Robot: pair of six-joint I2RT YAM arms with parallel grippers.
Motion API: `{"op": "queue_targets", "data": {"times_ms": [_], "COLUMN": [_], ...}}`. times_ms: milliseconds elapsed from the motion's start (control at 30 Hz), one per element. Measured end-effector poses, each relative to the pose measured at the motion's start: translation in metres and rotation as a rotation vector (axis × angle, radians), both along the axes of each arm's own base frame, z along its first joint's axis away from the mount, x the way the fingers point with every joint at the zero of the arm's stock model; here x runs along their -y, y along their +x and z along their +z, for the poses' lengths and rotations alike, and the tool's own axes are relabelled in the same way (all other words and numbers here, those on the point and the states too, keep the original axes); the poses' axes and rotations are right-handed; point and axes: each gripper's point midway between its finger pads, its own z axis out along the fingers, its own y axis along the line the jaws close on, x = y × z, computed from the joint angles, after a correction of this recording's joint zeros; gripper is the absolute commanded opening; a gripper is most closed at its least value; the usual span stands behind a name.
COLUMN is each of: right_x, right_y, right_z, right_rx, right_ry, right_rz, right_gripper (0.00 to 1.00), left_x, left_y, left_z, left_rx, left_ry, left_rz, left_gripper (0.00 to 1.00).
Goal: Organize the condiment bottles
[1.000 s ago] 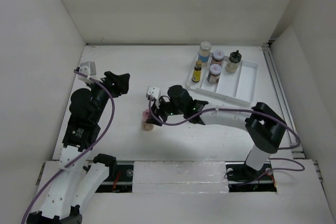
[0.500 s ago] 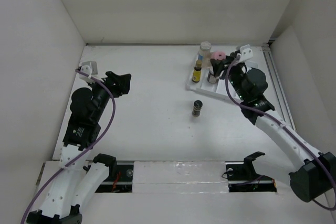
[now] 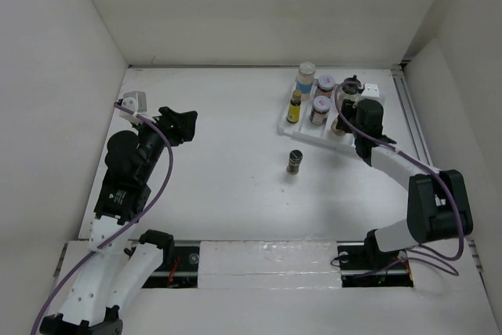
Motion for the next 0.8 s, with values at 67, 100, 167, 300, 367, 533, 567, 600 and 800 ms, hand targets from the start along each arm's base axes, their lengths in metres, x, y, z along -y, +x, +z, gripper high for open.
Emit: {"op": "queue_targets", "data": {"times_ms": [67,100,167,300,367,533,567,600,800], "right_x": [0.000,0.000,0.002,0.007,0.008,0.008,0.006,0.004,-0.062], "right_y": [0.000,0.000,-0.001,0.005,0.006,-0.001,-0.003,-0.005,-0.040], "right_z": [-0.018,-0.026,-0.037,-0.036,-0.038,-0.027,-0.019,-0.007,0.089], "right_rx": [-0.049,-0.070,-0.103,-0.103,-0.108,-0.105,-0.090,-0.065,0.173], "right_ry": [0.006,0.010,0.015,0.027,0.028,0.031,0.032,0.033,0.075], "right_rz": [-0.002,-0.003,-0.010,-0.024,-0.027,-0.027,-0.025,-0.020,0.196], "right_gripper": [0.41,0.43,0.46,0.76,0.87,0.93,0.94,0.94,0.93], "left_x": [0.000,0.000,0.000,0.000,0.000,0.000,0.000,0.000,0.000], "left_y": [0.000,0.000,0.000,0.000,0.000,0.000,0.000,0.000,0.002], "left_z": [0.000,0.000,0.000,0.000,0.000,0.000,0.000,0.000,-0.002], "left_rx": [0.000,0.000,0.000,0.000,-0.001,-0.001,-0.001,-0.001,-0.007], "left_ry": [0.000,0.000,0.000,0.000,0.000,0.000,0.000,0.000,0.001], "left_rz": [0.000,0.000,0.000,0.000,0.000,0.000,0.000,0.000,0.002], "left_gripper": [0.67,0.67,0.67,0.67,0.68,0.71,0.71,0.71,0.74]}}
